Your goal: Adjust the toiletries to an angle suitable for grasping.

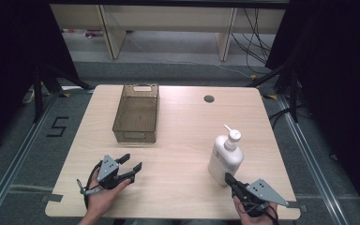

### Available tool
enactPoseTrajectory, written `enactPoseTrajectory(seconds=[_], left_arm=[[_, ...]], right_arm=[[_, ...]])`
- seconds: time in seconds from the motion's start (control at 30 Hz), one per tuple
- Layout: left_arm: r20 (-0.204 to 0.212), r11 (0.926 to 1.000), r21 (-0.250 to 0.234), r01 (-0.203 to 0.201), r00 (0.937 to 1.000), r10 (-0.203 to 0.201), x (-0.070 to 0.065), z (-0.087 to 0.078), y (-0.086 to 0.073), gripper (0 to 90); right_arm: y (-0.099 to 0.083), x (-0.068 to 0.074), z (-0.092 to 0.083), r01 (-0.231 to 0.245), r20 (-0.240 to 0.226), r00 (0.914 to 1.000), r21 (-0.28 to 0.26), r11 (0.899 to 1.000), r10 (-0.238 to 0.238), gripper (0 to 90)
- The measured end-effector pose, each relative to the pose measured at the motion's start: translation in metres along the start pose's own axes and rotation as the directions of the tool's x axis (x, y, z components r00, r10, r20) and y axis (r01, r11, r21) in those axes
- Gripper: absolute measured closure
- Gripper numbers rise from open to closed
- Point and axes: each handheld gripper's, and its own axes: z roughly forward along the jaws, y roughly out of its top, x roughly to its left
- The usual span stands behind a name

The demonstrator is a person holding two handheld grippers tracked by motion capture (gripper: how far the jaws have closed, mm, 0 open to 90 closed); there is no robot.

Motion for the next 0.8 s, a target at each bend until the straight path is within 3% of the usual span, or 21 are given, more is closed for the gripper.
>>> enactPoseTrajectory(seconds=[0.23,0.27,0.4,0.43,0.63,0.67,0.8], left_arm=[[0.002,1.0000,0.001,0.000,1.0000,0.000,0.000,0.000,0.000,38.1],[0.002,1.0000,0.001,0.000,1.0000,0.000,0.000,0.000,0.000,38.1],[0.001,1.0000,0.004,-0.004,1.0000,0.004,0.000,0.000,0.000,37.8],[-0.001,0.9999,0.008,-0.009,1.0000,0.009,-0.001,0.000,0.000,37.7],[0.000,0.9998,0.010,-0.015,0.9999,0.015,-0.002,0.001,0.000,37.7],[0.007,0.9999,0.003,-0.016,0.9998,0.016,-0.002,0.002,0.000,37.6],[0.008,0.9998,0.009,-0.017,0.9998,0.017,-0.003,0.002,0.001,37.4]], right_arm=[[-0.001,-0.004,0.006,0.000,0.007,1.0000,-0.002,1.000,0.000,90.0],[-0.001,-0.005,0.006,-0.016,0.002,0.9999,-0.001,1.000,0.016,90.0],[0.001,-0.008,0.005,0.007,0.018,0.9998,0.025,1.000,-0.007,90.0],[0.001,-0.010,0.008,-0.025,0.007,0.9997,0.003,1.000,0.025,90.0],[0.003,-0.019,0.010,-0.007,0.036,0.9993,0.007,1.000,0.007,90.0],[0.003,-0.018,0.010,-0.028,0.035,0.9990,0.003,1.000,0.028,90.0],[0.003,-0.023,0.012,-0.038,0.034,0.9987,0.000,0.999,0.038,90.0]])
